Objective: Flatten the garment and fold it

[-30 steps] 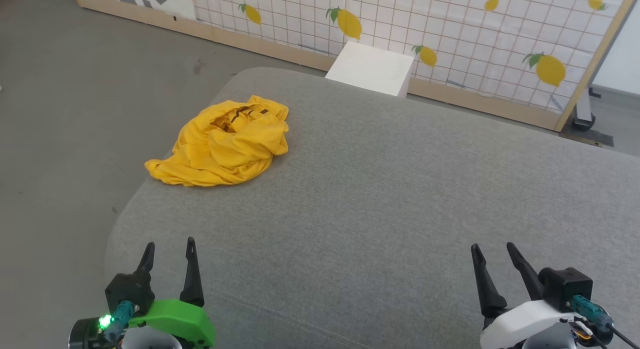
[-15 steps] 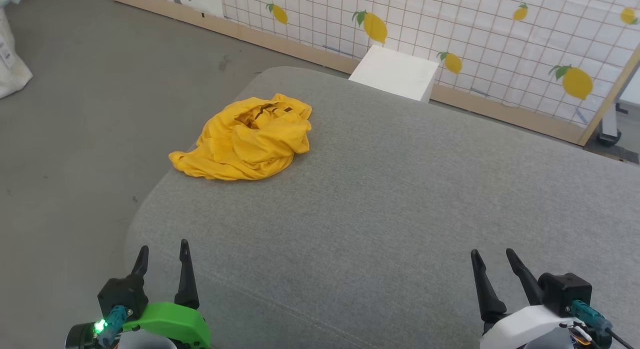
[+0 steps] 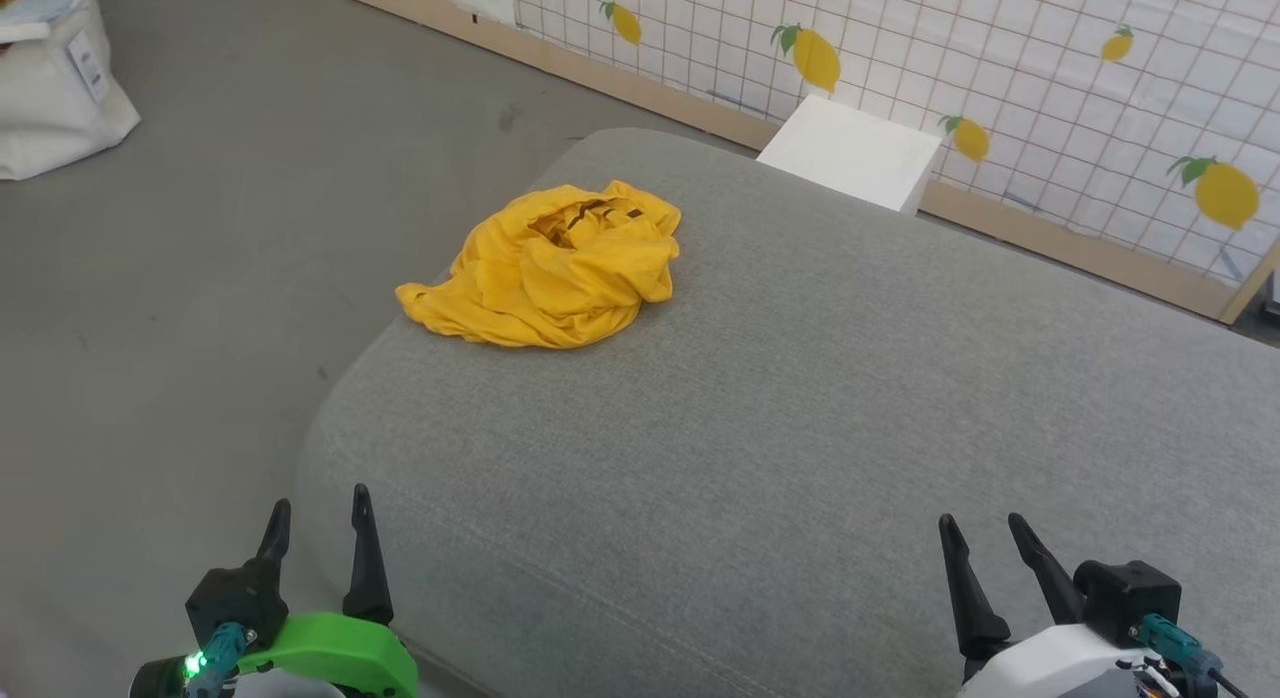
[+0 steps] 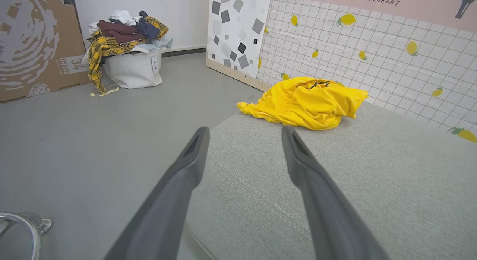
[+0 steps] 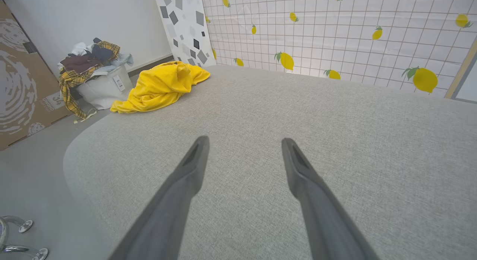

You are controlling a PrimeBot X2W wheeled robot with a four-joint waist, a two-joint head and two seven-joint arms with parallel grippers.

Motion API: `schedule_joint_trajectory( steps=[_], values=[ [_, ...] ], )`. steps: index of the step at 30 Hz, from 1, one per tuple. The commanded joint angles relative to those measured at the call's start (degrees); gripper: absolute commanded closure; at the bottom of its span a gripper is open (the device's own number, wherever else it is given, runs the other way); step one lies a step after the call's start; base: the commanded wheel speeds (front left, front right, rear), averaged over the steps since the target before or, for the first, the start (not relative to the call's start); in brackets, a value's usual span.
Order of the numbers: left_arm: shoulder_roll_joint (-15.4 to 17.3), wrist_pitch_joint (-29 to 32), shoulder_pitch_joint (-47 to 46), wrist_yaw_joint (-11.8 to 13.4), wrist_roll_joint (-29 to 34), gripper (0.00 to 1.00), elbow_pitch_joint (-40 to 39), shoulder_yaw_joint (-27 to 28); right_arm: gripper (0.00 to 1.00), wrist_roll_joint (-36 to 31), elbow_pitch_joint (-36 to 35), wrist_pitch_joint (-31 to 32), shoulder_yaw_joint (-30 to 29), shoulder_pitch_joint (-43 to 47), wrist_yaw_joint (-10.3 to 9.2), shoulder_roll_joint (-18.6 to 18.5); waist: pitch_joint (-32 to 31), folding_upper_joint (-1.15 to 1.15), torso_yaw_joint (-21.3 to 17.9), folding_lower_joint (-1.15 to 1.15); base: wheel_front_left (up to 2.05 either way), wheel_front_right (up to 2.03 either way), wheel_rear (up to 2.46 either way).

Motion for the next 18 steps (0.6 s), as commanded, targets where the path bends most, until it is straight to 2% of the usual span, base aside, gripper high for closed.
schedule_joint_trajectory(
  steps=[1, 11, 18],
  values=[
    [0.5, -0.6, 1.1, 0.5, -0.4, 0.0, 0.3, -0.2, 0.0, 0.7, 0.4, -0.5, 0.1, 1.0, -0.07, 0.0, 0.1, 0.0, 0.6, 0.0, 0.0, 0.0, 0.0],
    [1.1, -1.9, 1.3, 1.1, -2.1, 0.0, 1.2, -0.8, 0.0, 1.5, 1.1, -1.0, 0.1, 1.5, -0.08, 0.0, 0.1, 0.0, 3.0, 0.0, 0.0, 0.0, 0.0],
    [1.1, -2.0, 0.7, 1.1, -2.3, 0.0, 1.3, -1.0, 0.0, 1.0, 0.6, -0.7, -0.2, 1.3, -0.08, 0.0, 0.8, 0.0, 2.9, 0.0, 0.0, 0.0, 0.0]
  ],
)
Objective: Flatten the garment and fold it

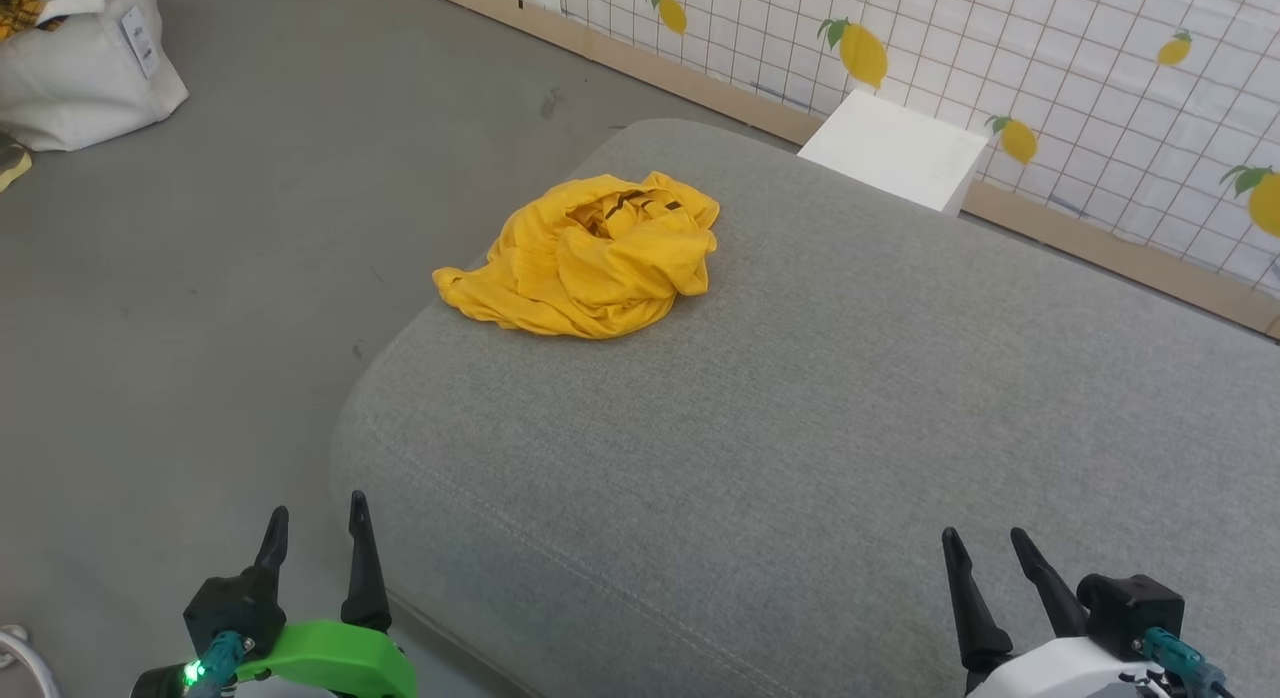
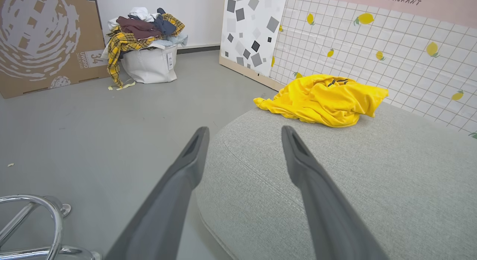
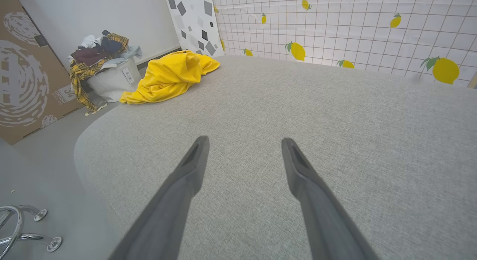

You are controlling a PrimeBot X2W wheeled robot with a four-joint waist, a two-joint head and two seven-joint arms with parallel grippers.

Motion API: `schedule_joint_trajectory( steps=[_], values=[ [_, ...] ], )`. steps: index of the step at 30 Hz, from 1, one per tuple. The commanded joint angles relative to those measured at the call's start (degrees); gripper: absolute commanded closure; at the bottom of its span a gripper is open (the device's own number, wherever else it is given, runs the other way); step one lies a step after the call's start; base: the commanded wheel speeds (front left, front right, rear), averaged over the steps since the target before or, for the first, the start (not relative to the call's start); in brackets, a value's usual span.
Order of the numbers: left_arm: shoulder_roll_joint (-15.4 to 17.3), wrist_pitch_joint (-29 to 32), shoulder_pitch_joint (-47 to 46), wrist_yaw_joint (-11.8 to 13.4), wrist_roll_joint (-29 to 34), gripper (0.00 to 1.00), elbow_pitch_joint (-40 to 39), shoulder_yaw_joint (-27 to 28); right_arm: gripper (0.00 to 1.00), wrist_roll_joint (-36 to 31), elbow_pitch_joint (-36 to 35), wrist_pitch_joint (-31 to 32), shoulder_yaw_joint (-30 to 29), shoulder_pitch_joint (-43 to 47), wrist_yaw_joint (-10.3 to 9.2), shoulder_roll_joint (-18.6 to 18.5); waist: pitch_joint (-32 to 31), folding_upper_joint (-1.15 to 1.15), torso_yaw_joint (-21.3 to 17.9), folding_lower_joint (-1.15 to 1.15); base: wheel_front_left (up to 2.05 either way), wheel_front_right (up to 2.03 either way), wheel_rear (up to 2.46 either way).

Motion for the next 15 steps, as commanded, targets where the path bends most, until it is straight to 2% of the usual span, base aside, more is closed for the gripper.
schedule_joint_trajectory(
  steps=[1, 7, 15],
  values=[
    [0.3, -0.3, 0.3, 0.3, -0.8, 0.0, 0.1, -0.1, 0.0, 0.0, -0.3, 0.0, -0.1, 0.2, -0.08, 0.0, 0.3, 0.0, 0.0, 0.0, 0.0, 0.0, 0.0],
    [0.2, 0.2, -3.0, -0.9, -2.1, 0.0, 0.1, -0.5, 0.0, -0.9, -1.3, 0.7, -0.3, -0.5, -0.08, 0.0, 1.8, 0.0, -0.4, 0.0, 0.0, 0.0, 0.0],
    [2.8, 2.4, -15.8, -5.5, -5.3, 0.0, 4.6, 0.3, 0.0, -3.7, -4.3, 3.3, -0.3, -2.7, -0.08, 0.0, 6.4, 0.0, -3.3, 0.0, 0.0, 0.0, 0.0]
  ],
)
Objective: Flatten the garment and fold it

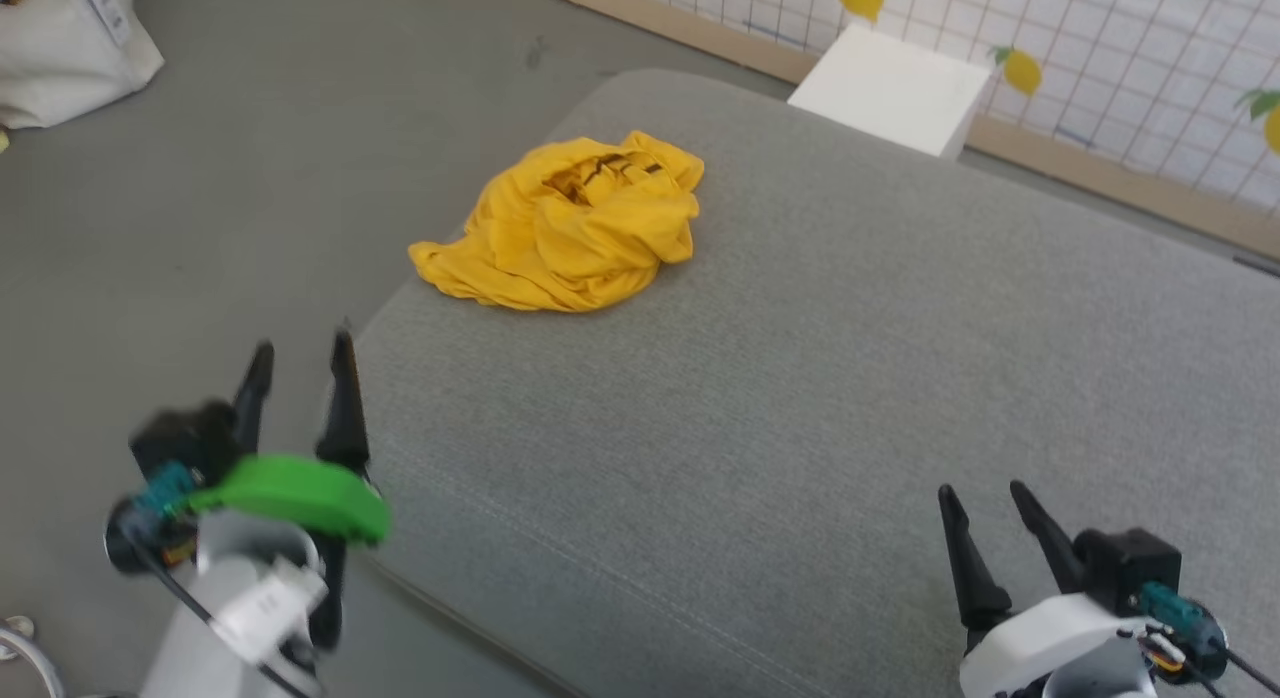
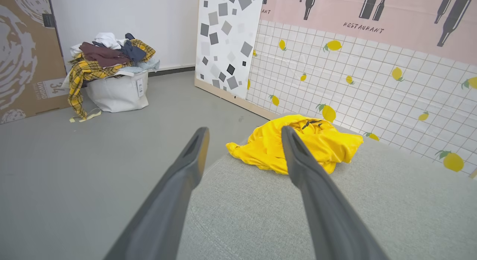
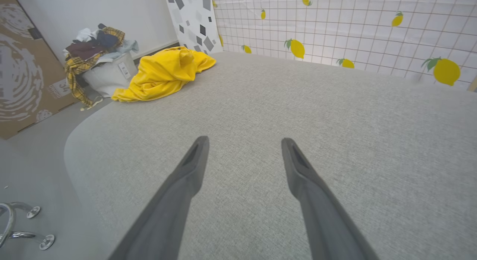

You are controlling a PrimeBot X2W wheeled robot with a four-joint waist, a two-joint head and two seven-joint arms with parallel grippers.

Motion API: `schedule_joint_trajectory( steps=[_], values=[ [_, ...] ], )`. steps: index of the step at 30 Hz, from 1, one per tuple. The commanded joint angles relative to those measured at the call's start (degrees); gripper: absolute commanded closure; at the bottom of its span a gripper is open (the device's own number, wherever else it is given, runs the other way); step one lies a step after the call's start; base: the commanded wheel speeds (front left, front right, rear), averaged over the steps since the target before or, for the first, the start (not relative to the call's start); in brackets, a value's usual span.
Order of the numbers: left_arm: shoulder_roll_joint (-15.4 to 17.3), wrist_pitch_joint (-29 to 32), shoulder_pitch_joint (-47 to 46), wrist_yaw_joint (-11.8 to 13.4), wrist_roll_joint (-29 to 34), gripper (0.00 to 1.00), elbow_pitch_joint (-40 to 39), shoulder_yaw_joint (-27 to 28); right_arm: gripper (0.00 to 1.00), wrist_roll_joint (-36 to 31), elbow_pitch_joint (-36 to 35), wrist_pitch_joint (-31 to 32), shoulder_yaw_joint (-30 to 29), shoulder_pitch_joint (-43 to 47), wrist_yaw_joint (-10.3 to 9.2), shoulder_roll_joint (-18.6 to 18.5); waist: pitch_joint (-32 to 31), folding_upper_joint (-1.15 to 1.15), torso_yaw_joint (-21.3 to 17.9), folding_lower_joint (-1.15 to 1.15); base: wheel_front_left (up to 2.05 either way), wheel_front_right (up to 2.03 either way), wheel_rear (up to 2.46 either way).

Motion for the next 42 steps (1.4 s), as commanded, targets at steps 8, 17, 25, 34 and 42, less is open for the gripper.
schedule_joint_trajectory(
  steps=[8, 17, 25, 34, 42],
  values=[
    [4.2, 8.7, -20.0, -6.4, -9.7, 0.0, 12.1, 3.2, 0.0, -5.2, -6.5, 4.4, -2.0, -3.4, -0.08, 0.0, 10.9, 0.0, -7.6, 0.0, 0.0, 0.0, 0.0],
    [10.6, 24.3, -36.8, -8.6, -17.6, 0.0, 21.1, 3.0, 0.0, -7.6, -12.4, 7.0, -3.5, -6.4, -0.08, 0.0, 22.0, 0.0, -16.2, 0.0, 0.0, 0.0, 0.0],
    [13.8, 38.5, -44.3, -7.8, -20.1, 0.0, 27.3, 0.8, 0.0, -7.4, -14.4, 6.3, -5.4, -7.7, -0.08, 0.0, 29.1, 0.0, -21.5, 0.0, 0.0, 0.0, 0.0],
    [13.7, 49.7, -45.2, -4.0, -20.9, 0.0, 31.0, -1.2, 0.0, -6.4, -14.2, 4.7, -6.4, -8.2, -0.08, 0.0, 32.3, 0.0, -23.8, 0.0, 0.0, 0.0, 0.0],
    [12.7, 57.8, -42.6, -0.5, -21.0, 0.05, 31.3, -3.4, 0.0, -5.8, -13.1, 3.7, -6.5, -9.2, -0.08, 0.0, 33.0, 0.0, -23.6, 0.0, 0.0, 0.0, 0.0]
  ],
)
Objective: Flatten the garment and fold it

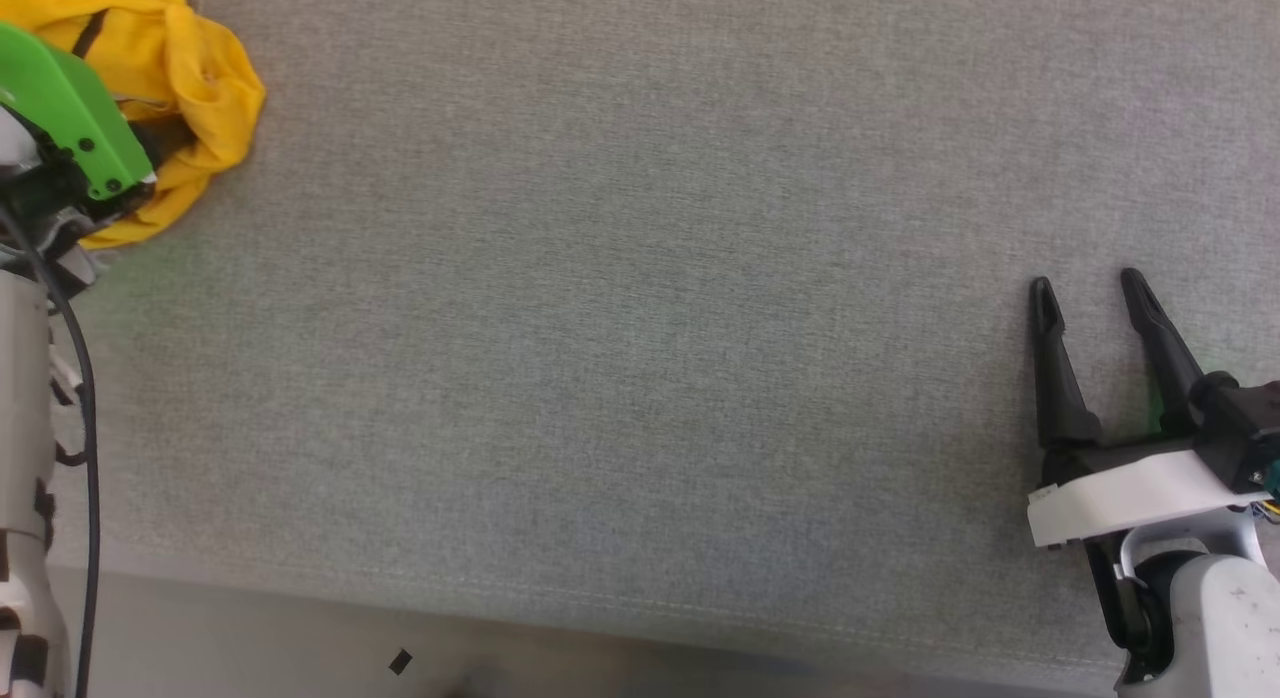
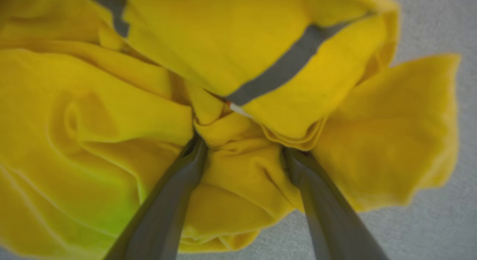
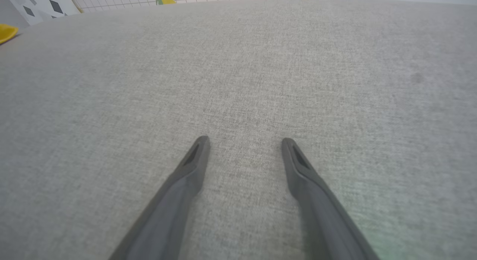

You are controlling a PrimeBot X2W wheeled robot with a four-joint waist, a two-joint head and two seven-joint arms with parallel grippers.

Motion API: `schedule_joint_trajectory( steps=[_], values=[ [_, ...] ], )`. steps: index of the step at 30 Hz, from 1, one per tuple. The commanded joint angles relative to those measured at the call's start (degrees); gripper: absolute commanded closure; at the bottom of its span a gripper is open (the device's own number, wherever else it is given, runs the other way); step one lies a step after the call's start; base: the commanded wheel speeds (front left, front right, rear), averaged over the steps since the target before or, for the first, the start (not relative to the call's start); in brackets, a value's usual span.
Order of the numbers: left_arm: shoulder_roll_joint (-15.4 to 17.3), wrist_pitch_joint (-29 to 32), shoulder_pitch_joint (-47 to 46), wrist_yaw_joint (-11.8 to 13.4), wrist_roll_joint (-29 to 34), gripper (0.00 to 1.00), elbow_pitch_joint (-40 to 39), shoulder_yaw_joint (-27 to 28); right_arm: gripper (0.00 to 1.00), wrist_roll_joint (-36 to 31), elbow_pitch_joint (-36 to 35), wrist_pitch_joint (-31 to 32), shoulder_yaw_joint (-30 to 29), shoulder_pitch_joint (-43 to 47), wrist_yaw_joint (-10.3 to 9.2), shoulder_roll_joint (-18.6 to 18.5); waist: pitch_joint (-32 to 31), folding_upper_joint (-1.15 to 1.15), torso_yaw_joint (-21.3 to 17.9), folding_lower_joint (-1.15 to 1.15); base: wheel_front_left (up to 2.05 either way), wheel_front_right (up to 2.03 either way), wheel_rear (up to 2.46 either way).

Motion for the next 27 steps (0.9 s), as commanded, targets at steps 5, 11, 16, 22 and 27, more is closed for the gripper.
schedule_joint_trajectory(
  steps=[5, 11, 16, 22, 27],
  values=[
    [-1.8, -7.2, 2.9, 1.4, 0.9, 1.0, -1.3, -0.1, 0.0, 0.8, 2.7, 0.3, -0.4, -0.4, -0.15, -0.1, -0.4, -0.01, 0.1, 0.0, 0.0, 0.0, 0.0],
    [-0.6, -22.9, 2.2, 3.6, 4.7, 1.0, -2.7, 1.7, 0.0, 1.5, 5.5, -1.0, -0.4, -0.2, -0.15, -0.1, -5.1, -0.01, 0.9, 0.0, 0.0, 0.0, 0.0],
    [1.4, -30.0, -0.1, 1.6, 8.3, 1.0, -3.4, 0.0, 0.0, 2.7, 9.0, -2.5, 0.2, 0.7, -0.15, -0.1, -12.1, -0.01, 0.8, 0.0, 0.0, 0.0, 0.0],
    [2.9, -32.5, -4.1, -0.7, 10.5, 1.0, -5.9, -2.0, 0.0, 4.5, 12.8, -4.2, 0.9, 2.8, -0.15, -0.1, -21.1, -0.01, -1.1, 0.0, 0.0, 0.0, 0.0],
    [1.3, -32.2, -10.0, -2.6, 10.6, 1.0, -10.2, -4.1, 0.0, 5.9, 15.6, -5.5, 0.6, 5.8, -0.15, -0.1, -27.2, -0.01, -3.5, 0.0, 0.0, 0.0, 0.0]
  ],
)
